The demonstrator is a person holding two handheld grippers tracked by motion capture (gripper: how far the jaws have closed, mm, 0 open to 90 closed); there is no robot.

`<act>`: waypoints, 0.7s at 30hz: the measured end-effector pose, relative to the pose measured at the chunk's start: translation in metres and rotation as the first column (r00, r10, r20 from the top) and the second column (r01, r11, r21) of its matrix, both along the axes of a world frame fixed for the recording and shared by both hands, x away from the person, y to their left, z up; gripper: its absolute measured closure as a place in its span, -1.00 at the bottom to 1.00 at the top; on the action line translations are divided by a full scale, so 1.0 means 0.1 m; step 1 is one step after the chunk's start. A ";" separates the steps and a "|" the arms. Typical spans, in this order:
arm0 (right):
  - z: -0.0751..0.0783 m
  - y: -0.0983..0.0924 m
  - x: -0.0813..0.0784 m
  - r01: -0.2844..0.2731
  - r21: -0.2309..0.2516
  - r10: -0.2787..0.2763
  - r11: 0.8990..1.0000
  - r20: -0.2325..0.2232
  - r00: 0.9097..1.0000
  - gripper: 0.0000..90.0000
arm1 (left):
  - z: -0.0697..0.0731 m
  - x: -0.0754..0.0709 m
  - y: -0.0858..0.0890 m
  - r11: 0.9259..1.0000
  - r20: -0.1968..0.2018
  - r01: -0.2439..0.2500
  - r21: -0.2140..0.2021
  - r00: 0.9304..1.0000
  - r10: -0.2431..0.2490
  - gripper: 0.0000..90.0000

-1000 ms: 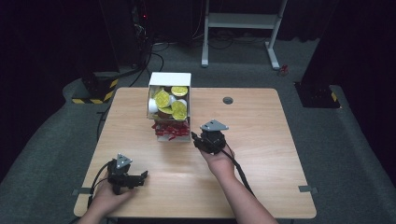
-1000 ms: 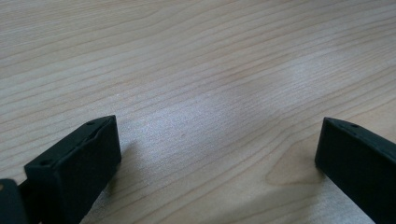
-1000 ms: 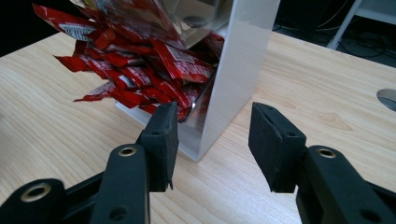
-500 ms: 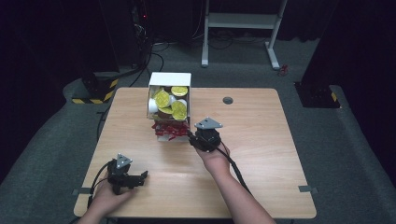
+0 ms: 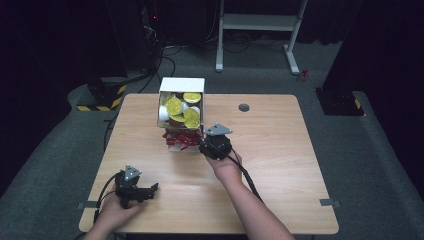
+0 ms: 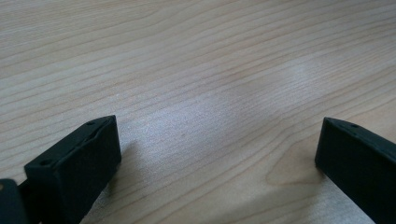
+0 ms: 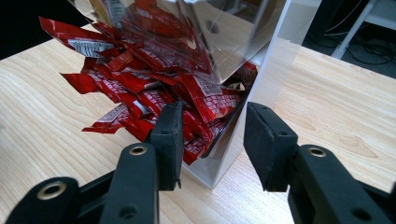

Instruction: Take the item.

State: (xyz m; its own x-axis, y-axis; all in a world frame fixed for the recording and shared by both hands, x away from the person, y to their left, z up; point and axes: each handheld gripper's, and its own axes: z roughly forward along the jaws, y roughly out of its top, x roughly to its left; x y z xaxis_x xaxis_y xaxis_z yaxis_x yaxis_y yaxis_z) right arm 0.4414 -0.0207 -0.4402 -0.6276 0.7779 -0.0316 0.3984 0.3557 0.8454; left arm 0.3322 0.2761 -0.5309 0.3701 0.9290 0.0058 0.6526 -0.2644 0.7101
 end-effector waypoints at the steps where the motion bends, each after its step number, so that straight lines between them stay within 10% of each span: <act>1: 0.00 0.00 0.00 0.000 -0.001 0.000 1.000 0.001 1.000 0.33 | 0.00 0.00 0.00 1.000 0.000 0.000 0.000 1.000 0.000 -0.99; 21: -0.02 0.14 0.08 0.013 -0.037 -0.013 0.999 0.026 1.000 0.61 | 0.00 0.00 0.00 1.000 0.001 0.000 -0.002 1.000 0.000 -0.99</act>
State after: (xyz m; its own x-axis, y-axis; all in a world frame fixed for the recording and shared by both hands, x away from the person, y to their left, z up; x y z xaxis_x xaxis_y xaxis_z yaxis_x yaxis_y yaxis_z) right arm 0.4498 -0.0063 -0.4419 -0.6161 0.7839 -0.0771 0.3812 0.3824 0.8417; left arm 0.3322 0.2761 -0.5310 0.3697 0.9292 0.0048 0.6520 -0.2630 0.7112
